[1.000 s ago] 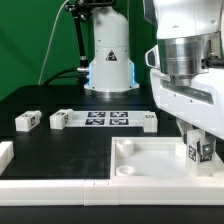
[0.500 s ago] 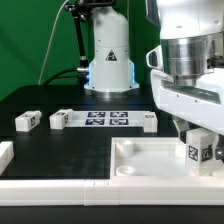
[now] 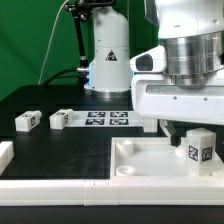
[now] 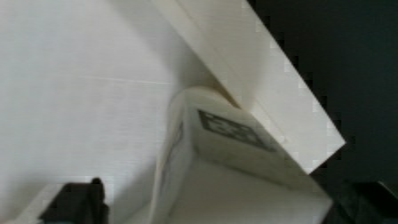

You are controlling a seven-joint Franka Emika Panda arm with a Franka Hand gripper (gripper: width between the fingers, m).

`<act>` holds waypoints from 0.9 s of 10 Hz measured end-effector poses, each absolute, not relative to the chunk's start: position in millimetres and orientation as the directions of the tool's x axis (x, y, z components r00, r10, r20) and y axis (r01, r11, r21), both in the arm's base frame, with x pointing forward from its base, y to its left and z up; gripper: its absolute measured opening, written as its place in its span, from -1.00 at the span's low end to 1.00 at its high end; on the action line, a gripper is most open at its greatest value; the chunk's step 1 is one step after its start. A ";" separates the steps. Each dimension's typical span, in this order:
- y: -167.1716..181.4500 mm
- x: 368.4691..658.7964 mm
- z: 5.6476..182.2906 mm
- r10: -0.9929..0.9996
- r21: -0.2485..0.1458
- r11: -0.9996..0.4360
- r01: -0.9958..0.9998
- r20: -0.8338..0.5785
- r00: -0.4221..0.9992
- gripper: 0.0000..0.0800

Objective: Assemble one leg

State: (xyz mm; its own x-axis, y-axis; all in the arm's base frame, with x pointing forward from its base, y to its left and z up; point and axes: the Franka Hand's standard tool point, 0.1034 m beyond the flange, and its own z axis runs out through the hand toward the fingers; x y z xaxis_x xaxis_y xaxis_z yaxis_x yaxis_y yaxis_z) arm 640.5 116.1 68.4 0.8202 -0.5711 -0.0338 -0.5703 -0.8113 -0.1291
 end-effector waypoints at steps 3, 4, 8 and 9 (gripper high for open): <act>119.2 640.4 69.3 -0.362 -0.127 -0.925 -0.359 0.001 0.932 0.62; 119.0 640.5 69.5 -0.282 -0.126 -0.952 -0.279 0.012 0.959 0.62; 118.0 641.3 67.9 -0.043 -0.104 -0.994 -0.037 0.062 0.997 0.62; 116.1 641.7 67.2 0.058 -0.087 -0.994 0.065 0.078 0.995 0.62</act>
Offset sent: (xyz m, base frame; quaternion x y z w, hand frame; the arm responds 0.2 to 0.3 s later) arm -0.0014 0.0096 0.0064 0.0060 0.0016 -0.2408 0.9706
